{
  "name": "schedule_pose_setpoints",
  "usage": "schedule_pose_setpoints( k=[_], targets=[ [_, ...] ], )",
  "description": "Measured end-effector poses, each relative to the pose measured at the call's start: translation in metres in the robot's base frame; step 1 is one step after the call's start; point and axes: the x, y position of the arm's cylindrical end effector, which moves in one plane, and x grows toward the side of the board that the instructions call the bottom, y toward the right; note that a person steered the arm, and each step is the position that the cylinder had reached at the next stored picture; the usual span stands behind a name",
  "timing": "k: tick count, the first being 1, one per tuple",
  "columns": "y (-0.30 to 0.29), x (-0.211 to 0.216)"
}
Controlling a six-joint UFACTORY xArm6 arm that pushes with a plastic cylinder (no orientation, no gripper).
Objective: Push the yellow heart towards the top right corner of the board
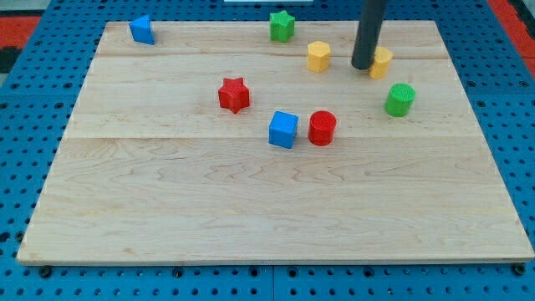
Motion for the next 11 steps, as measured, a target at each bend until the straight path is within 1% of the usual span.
schedule_pose_setpoints(
  k=[1, 2, 3, 4, 5, 6, 7, 8, 9, 10, 11],
  targets=[
    [-0.014, 0.032],
    [0.022, 0.017],
    [0.018, -0.013],
    [0.052, -0.049],
    [0.044, -0.060],
    [0.038, -0.036],
    [0.097, -0.008],
    [0.122, -0.029],
    [0.091, -0.036],
    [0.098, -0.047],
    [0.088, -0.048]
  ],
)
